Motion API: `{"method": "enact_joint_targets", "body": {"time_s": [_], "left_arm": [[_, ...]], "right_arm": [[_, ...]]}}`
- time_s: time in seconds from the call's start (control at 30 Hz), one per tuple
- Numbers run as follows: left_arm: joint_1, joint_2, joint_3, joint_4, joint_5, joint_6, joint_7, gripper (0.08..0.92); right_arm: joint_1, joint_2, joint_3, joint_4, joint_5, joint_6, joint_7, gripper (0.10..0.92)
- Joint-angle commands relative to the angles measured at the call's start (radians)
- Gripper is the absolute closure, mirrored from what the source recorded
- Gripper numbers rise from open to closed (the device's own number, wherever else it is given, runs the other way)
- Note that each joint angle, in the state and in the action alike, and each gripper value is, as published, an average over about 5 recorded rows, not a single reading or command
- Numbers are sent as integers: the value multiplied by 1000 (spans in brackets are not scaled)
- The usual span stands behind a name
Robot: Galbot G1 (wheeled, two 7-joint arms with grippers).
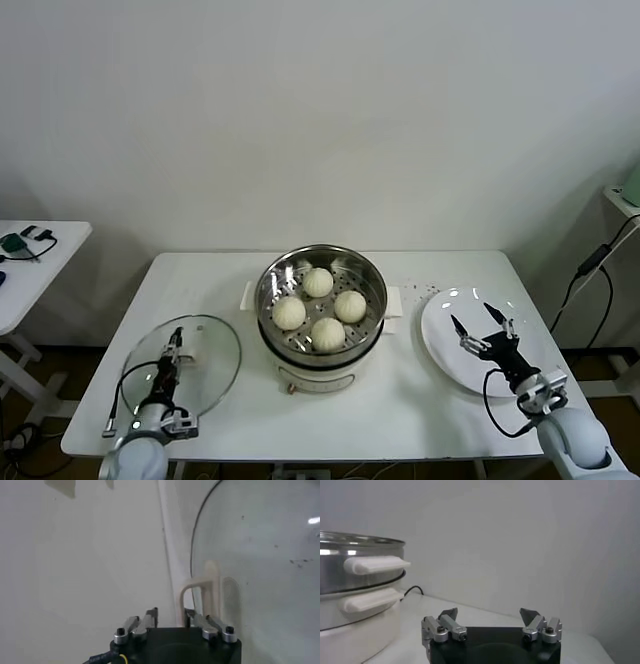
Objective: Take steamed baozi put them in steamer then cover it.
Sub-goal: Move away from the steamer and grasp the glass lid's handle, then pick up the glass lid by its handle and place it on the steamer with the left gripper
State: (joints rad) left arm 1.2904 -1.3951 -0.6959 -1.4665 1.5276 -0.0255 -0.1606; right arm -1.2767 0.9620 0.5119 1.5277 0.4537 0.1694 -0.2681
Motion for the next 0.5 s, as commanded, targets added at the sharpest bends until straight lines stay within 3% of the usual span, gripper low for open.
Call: {"method": "enact_joint_targets", "body": {"time_s": [0.03,0.23,0.5], "left_arm": [[12,18,5,-45,-73,3,6,665],[88,51,13,-206,-151,38,26,824],[222,137,23,-497,-231,206,59,846]], "right_arm": [[-2,6,5,-16,-34,10,-6,203],[4,8,6,-35,-41,18,-10,203],[24,7,-2,-61,-49,24,-12,203]]}}
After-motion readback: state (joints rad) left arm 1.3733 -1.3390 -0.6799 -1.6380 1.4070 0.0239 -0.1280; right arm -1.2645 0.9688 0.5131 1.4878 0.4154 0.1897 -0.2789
